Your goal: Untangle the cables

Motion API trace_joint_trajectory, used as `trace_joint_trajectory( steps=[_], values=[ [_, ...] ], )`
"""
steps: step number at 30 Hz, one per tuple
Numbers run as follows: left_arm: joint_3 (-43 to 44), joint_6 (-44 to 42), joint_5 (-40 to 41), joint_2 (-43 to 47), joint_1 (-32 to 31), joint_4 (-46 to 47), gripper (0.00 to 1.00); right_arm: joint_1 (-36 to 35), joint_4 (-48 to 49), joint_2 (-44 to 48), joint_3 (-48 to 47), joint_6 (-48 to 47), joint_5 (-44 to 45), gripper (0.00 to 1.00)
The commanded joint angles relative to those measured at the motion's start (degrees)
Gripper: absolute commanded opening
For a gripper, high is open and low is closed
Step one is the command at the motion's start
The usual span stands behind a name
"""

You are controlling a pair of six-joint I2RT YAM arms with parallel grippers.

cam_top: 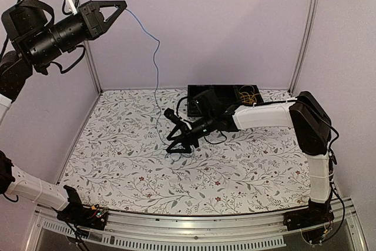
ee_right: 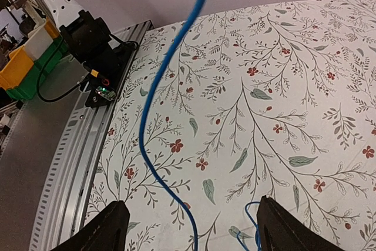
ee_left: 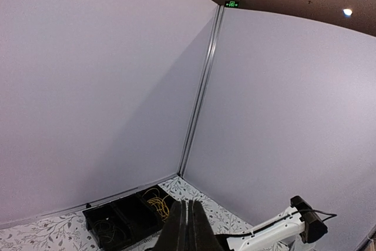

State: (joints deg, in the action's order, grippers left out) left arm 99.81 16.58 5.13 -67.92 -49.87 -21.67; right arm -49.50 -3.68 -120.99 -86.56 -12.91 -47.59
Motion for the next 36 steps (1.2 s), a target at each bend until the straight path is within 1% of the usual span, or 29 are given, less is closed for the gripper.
trace_joint_trajectory(
  steps=[1, 4, 6, 9, 12, 14, 16, 18, 19, 22, 24, 27, 30, 33, 35, 36],
  values=[
    [4.06, -0.69, 0.76, 0.79, -0.81, 1.21, 0.0, -0.17, 0.65, -1.23, 0.18, -0.17, -1.54, 0.79],
    [8.5, -0.8, 0.96, 0.26, -0.8, 0.91, 0.0, -0.16, 0.53, -2.8, -0.38, 0.31, -0.45, 0.75],
    [11.44, -0.92, 1.3, -0.29, -0.79, 0.21, 0.0, -0.12, 0.46, -3.33, -0.76, 0.42, -0.08, 0.68],
    [13.73, -1.19, 2.12, -0.8, -0.84, -0.59, 0.0, -0.15, 0.43, -3.14, -0.82, 0.2, -0.37, 0.6],
    [13.14, -1.39, 3.05, -0.43, -0.77, -0.57, 0.0, -0.09, 0.47, -2.53, -0.48, -0.48, -0.07, 0.42],
    [11.76, -1.45, 3.61, -0.01, -0.84, -0.5, 0.0, 0.0, 0.52, -2.0, -0.4, -0.55, 0.12, 0.26],
    [9.59, -1.27, 4.1, 0.71, -0.77, -0.29, 0.0, 0.12, 0.61, -1.29, -0.23, -0.48, 0.05, 0.19],
    [6.54, -1.04, 4.69, 1.94, -0.83, 0.64, 0.0, 0.35, 0.66, -0.07, 0.09, -0.57, -0.04, 0.09],
    [4.71, -1.0, 5.1, 2.77, -0.77, 1.18, 0.0, 0.43, 0.77, 0.53, 0.42, -0.69, 0.03, 0.06],
    [-1.31, -0.79, 7.8, 5.55, -0.76, 2.83, 0.0, 0.66, -1.26, 3.4, 0.63, -2.22, 1.98, 0.0],
    [-6.33, -0.63, 10.31, 7.76, -0.8, 3.8, 0.0, 1.17, -4.23, 6.03, 0.63, -5.27, 4.26, 0.0],
    [-15.43, -1.04, 13.4, 10.86, -0.8, 6.09, 0.0, 2.55, -7.46, 12.58, 1.68, -8.98, 9.06, 0.0],
    [-25.26, -1.25, 14.54, 11.73, -0.61, 9.84, 0.0, 4.22, -10.12, 19.23, 3.05, -12.98, 15.09, 0.0],
    [-30.99, -1.38, 12.57, 8.77, -0.5, 15.31, 0.0, 7.83, -10.16, 23.36, 4.6, -14.69, 20.21, 0.0],
    [-32.22, -1.7, 9.55, 3.69, -0.21, 20.04, 0.0, 10.64, -10.09, 24.32, 4.31, -14.94, 21.92, 0.0],
    [-31.91, -2.08, 8.41, 0.96, 0.01, 24.2, 0.0, 12.2, -10.09, 24.09, 3.81, -14.61, 22.72, 0.0]
  ],
)
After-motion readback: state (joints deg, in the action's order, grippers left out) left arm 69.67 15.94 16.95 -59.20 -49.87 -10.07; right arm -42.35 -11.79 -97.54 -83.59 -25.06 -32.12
